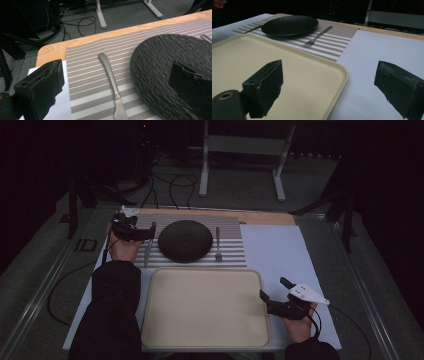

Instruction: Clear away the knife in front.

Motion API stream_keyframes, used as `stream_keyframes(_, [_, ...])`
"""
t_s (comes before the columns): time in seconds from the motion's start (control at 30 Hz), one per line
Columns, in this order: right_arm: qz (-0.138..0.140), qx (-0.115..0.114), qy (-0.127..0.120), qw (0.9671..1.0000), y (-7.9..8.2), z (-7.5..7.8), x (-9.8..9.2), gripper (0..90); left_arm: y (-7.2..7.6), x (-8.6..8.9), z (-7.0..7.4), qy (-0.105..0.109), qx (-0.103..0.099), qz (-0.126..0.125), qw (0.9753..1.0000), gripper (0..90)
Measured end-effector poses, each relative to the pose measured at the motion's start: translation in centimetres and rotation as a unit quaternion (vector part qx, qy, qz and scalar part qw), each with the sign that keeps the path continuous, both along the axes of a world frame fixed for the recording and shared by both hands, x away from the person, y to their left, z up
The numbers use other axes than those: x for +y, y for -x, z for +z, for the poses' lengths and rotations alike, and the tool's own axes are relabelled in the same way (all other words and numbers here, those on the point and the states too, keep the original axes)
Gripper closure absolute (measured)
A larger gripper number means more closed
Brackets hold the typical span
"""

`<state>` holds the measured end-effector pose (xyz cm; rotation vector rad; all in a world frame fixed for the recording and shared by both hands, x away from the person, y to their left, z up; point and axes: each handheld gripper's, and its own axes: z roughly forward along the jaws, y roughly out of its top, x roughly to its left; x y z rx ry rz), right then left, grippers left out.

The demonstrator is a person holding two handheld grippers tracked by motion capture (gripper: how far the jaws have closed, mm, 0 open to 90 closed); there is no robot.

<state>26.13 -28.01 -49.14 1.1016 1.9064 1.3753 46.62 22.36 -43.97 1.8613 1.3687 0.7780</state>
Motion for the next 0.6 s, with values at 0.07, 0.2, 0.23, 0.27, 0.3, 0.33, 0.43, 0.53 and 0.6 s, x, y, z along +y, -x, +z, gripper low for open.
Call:
stream_keyframes(0.07, [0.000,0.001,-0.001,1.0000,0.0,0.0,0.0,8.3,-0.2,-0.2,-0.2,0.001,0.003,-0.001,1.0000,1.2])
stream_keyframes(0.2, [0.000,0.000,-0.001,1.0000,0.0,0.0,0.0,8.3,-0.5,-0.7,-0.4,-0.003,0.008,-0.005,0.9999,1.2])
stream_keyframes(0.23, [0.000,0.000,-0.001,1.0000,0.0,0.0,0.0,8.3,-0.6,-0.8,-0.5,-0.002,0.010,-0.006,0.9999,1.2])
stream_keyframes(0.27, [0.000,0.000,-0.002,1.0000,0.0,0.0,0.0,8.3,-0.7,-0.9,-0.5,-0.003,0.010,-0.007,0.9999,1.2])
stream_keyframes(0.3, [0.000,0.001,-0.003,1.0000,0.0,0.0,0.0,8.3,-0.8,-1.0,-0.5,-0.002,0.011,-0.007,0.9999,1.2])
stream_keyframes(0.33, [0.000,0.001,-0.003,1.0000,0.0,0.0,0.0,8.3,-0.9,-1.0,-0.6,0.000,0.012,-0.007,0.9999,1.2])
stream_keyframes(0.43, [0.000,0.000,-0.005,1.0000,0.1,0.0,-0.1,8.3,-1.4,-1.0,-0.8,0.003,0.015,-0.004,0.9999,1.5])
stream_keyframes(0.53, [0.000,0.000,-0.005,1.0000,0.0,0.0,-0.3,8.3,-1.6,-1.0,-1.1,0.007,0.021,-0.001,0.9998,1.7])
stream_keyframes(0.6, [-0.001,0.002,-0.009,1.0000,0.0,0.0,-0.4,8.3,-1.7,-1.1,-1.4,0.004,0.025,-0.002,0.9997,1.8])
